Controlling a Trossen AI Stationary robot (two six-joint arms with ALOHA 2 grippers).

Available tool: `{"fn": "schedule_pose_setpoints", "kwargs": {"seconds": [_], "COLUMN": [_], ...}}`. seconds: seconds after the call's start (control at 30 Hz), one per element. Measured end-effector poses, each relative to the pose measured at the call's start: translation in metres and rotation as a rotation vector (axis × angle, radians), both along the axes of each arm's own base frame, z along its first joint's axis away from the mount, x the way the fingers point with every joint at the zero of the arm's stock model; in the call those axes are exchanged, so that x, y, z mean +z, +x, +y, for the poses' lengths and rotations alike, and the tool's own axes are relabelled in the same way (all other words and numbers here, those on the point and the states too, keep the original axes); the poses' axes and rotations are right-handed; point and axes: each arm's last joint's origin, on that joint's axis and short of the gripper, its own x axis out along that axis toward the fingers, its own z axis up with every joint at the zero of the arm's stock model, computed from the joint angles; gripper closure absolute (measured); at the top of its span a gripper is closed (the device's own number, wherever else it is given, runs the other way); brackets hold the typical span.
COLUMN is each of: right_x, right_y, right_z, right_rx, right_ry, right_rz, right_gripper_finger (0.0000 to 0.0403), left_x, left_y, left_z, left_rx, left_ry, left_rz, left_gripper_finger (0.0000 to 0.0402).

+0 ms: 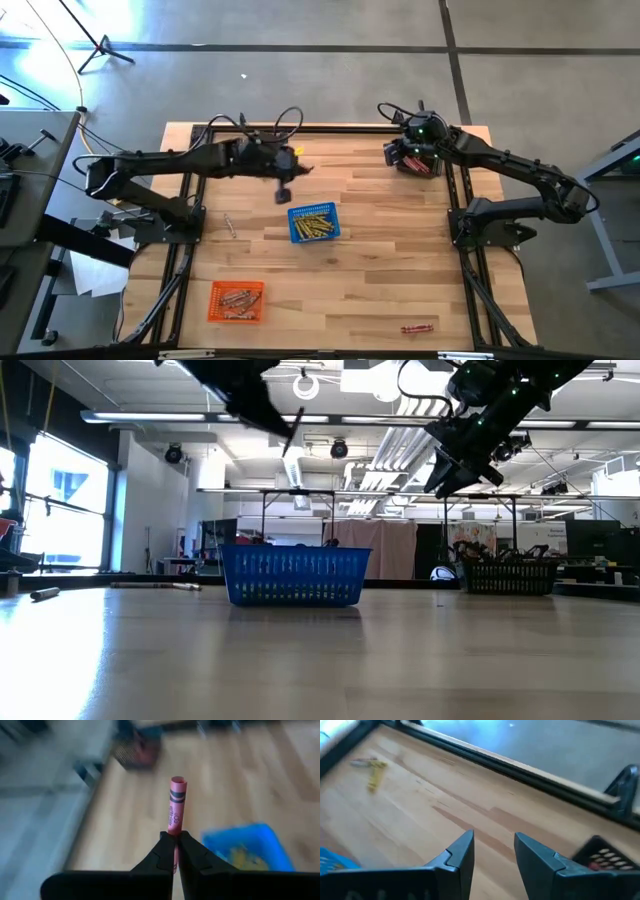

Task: Sort crayons
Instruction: Put the red crayon into the black basket

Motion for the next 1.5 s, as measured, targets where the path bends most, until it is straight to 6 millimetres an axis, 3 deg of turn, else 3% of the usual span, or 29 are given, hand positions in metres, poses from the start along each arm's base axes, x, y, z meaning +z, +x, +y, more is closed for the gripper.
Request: {"fn": "schedule_pose_setpoints", "kwargs": {"seconds": [0.13, 0.3, 0.47, 0.57, 0.77, 1.07, 1.37, 1.5], "right_x": [0.005, 0.024, 0.051, 0.059, 0.060, 0.062, 0.047, 0.055], "right_y": [0.010, 0.030, 0.046, 0.049, 0.053, 0.061, 0.086, 0.100], "right_z": [0.007, 0.019, 0.034, 0.041, 0.051, 0.063, 0.057, 0.059], "right_rx": [0.049, 0.129, 0.228, 0.274, 0.318, 0.403, 0.365, 0.372], "right_ry": [0.033, -0.068, -0.206, -0.266, -0.275, -0.405, -0.347, -0.376], "right_rz": [-0.100, -0.313, -0.566, -0.623, -0.630, -0.606, -0.636, -0.574], "right_gripper_finger": [0.0277, 0.0277, 0.0277, 0.0276, 0.0262, 0.0202, 0.0194, 0.0194], "left_x": [0.013, 0.026, 0.013, 0.008, 0.009, 0.011, 0.011, 0.010], "left_y": [0.017, 0.028, 0.038, 0.042, 0.045, 0.045, 0.046, 0.047], "left_z": [0.013, 0.028, 0.031, 0.029, 0.030, 0.031, 0.028, 0.023], "left_rx": [0.097, 0.169, 0.187, 0.194, 0.206, 0.253, 0.269, 0.289], "left_ry": [0.095, -0.073, -0.222, -0.252, -0.273, -0.281, -0.346, -0.371], "left_rz": [-0.217, -0.488, -0.488, -0.485, -0.528, -0.558, -0.572, -0.570], "left_gripper_finger": [0.0401, 0.0401, 0.0401, 0.0401, 0.0401, 0.0401, 0.0401, 0.0401]}}
